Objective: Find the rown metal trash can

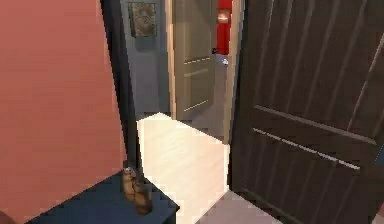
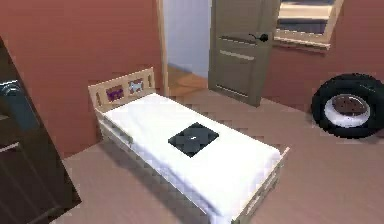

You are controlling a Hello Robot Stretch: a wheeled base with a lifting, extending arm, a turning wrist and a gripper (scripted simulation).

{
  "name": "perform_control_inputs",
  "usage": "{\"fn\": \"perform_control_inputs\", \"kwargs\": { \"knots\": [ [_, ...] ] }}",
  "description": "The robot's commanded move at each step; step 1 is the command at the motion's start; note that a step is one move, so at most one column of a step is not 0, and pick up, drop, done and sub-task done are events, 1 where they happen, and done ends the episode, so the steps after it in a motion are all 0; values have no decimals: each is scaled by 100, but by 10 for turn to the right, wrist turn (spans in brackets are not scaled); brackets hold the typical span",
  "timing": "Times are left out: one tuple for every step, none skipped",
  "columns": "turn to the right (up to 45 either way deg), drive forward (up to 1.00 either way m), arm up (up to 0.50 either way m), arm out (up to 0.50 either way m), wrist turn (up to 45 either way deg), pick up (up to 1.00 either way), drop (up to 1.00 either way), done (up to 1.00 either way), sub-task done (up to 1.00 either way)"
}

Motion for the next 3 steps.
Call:
{"fn": "perform_control_inputs", "kwargs": {
  "knots": [
    [450,0,0,0,0,0,0,0,0],
    [60,0,0,0,0,0,0,0,0],
    [0,60,0,0,0,0,0,0,0]
  ]
}}
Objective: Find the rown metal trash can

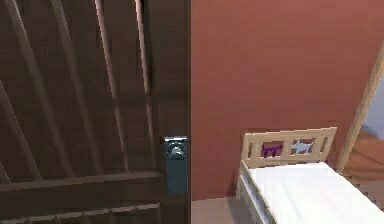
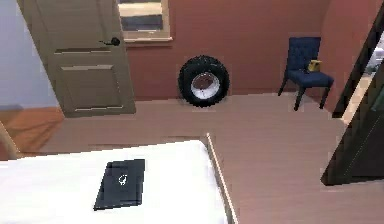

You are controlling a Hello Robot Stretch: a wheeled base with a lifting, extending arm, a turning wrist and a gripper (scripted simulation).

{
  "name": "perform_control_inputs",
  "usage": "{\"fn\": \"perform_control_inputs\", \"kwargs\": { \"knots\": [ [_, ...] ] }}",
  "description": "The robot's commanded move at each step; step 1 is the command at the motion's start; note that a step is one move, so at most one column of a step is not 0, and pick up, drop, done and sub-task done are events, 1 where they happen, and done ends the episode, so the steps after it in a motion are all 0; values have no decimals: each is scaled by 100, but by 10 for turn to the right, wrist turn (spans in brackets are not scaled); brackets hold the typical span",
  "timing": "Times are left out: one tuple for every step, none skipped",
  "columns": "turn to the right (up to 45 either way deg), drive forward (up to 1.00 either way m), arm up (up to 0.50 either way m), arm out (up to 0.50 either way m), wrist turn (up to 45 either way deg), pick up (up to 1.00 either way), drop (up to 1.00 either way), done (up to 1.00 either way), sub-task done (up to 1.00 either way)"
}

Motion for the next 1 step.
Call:
{"fn": "perform_control_inputs", "kwargs": {
  "knots": [
    [-450,0,0,0,0,0,0,0,0]
  ]
}}
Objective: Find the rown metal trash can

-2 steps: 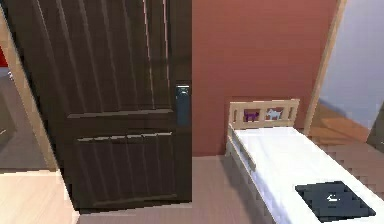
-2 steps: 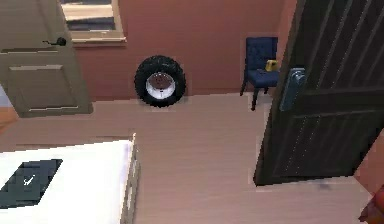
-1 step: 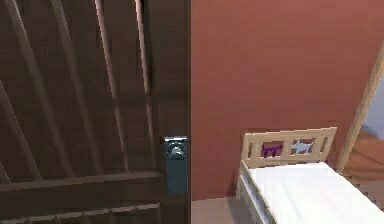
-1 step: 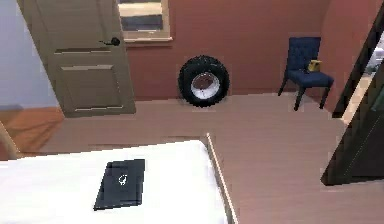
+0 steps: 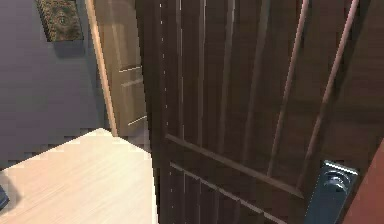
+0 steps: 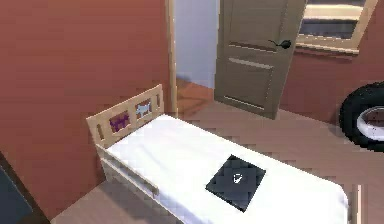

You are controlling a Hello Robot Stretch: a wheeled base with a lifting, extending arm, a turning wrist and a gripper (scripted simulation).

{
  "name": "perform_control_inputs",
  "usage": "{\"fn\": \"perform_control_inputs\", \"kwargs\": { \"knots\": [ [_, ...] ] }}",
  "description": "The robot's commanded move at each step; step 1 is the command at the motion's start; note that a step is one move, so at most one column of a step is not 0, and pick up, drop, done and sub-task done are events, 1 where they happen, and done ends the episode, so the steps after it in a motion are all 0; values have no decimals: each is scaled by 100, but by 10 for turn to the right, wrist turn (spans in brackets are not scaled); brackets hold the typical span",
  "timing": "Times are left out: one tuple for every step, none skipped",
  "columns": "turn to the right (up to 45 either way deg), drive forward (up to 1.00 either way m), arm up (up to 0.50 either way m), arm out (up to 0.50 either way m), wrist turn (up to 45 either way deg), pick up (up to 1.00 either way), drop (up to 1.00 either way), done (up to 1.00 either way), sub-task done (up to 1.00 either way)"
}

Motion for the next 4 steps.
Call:
{"fn": "perform_control_inputs", "kwargs": {
  "knots": [
    [-270,0,0,0,0,0,0,0,0],
    [0,40,0,0,0,0,0,0,0],
    [-30,0,0,0,0,0,0,0,0],
    [-210,0,0,0,0,0,0,0,0]
  ]
}}
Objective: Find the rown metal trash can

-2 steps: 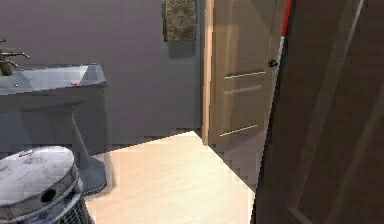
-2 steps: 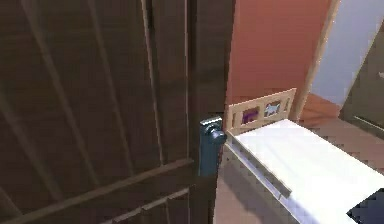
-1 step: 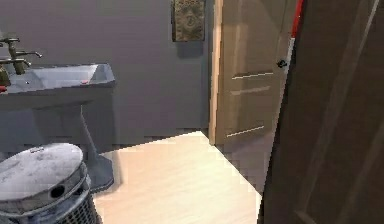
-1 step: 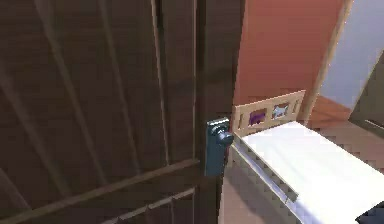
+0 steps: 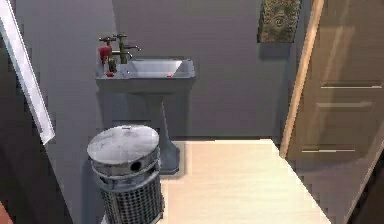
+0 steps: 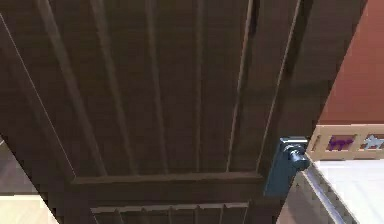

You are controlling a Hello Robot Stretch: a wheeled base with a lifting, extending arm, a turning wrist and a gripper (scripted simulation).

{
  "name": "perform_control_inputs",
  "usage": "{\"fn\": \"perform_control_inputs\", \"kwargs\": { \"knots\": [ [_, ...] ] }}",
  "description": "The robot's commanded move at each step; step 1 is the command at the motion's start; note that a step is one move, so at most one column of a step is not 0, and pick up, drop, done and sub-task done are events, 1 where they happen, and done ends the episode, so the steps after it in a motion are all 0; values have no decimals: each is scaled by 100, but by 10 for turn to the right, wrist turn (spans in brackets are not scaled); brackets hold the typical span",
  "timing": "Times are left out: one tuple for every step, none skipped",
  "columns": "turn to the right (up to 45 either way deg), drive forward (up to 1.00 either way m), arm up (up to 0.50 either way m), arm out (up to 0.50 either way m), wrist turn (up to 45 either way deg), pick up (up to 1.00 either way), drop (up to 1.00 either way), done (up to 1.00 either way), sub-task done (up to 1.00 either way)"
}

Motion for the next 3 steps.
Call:
{"fn": "perform_control_inputs", "kwargs": {
  "knots": [
    [0,60,0,0,0,0,0,0,0],
    [450,0,0,0,0,0,0,0,0],
    [120,0,0,0,0,0,0,0,0]
  ]
}}
